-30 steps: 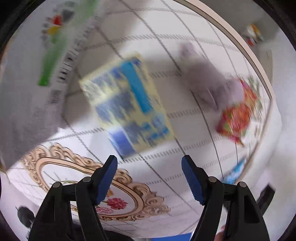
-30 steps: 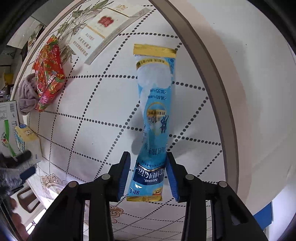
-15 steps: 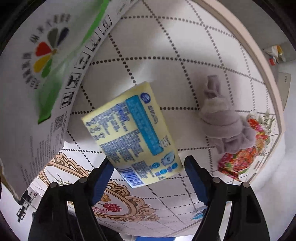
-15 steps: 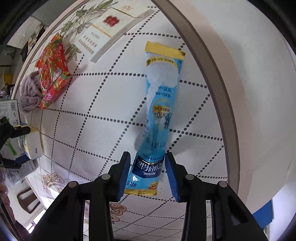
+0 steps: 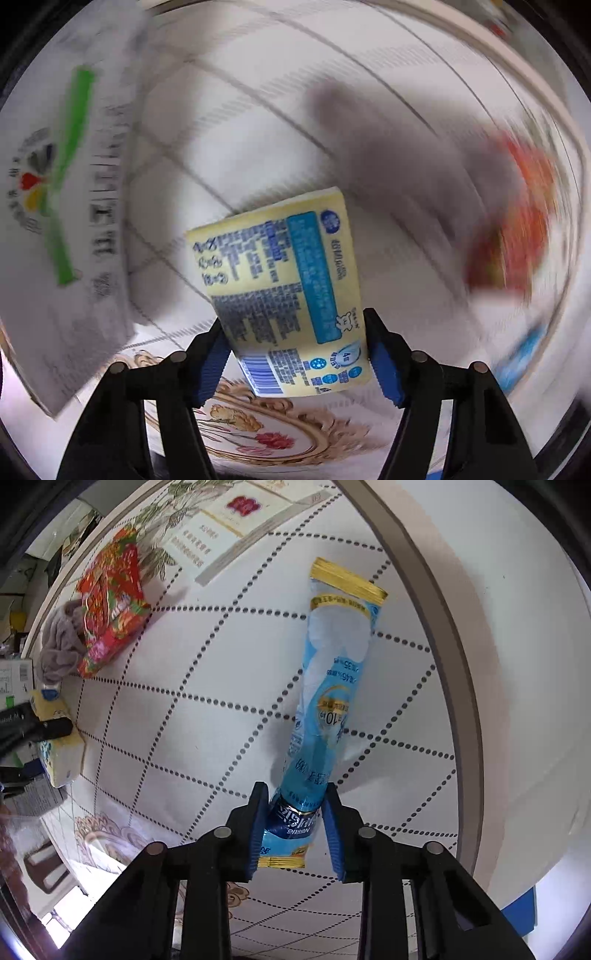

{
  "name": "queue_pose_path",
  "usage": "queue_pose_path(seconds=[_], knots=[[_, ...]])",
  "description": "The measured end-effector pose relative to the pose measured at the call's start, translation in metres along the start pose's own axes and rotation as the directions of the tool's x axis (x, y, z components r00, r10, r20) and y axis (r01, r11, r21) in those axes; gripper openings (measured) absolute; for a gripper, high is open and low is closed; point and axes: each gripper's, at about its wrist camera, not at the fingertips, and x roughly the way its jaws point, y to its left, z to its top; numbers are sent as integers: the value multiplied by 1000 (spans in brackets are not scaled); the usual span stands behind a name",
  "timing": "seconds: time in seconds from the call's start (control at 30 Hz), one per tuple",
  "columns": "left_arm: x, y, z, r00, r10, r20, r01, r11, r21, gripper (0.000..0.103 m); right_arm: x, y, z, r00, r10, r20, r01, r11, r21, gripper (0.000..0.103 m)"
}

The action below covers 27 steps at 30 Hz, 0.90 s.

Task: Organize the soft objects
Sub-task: 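Grasp the yellow-blue box with the left gripper while the right grasps the blue tube drink, then carry the box and tube drink into the cardboard box and release them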

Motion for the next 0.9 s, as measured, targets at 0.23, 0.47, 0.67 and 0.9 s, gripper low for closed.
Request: queue_pose_path(seconds=[0.23,0.47,0.67,0.9], knots=[[28,-36,-77,999,34,-11,-29,955,294,64,6,10,-15,999,-51,-16,49,995,-91,29],[7,-2,-53,994,-106,-2,105,978,181,64,14,7,-20,998,-53,-29,52,997,-52,33],[4,4,-24,1000,-22,-1,22,985,170,64,13,14,-18,998,-65,-18,65,998,-20,33],[18,5,-45,997,-4,75,-10,982,188,61,4,18,-27,998,-68,20,68,997,-29,20]])
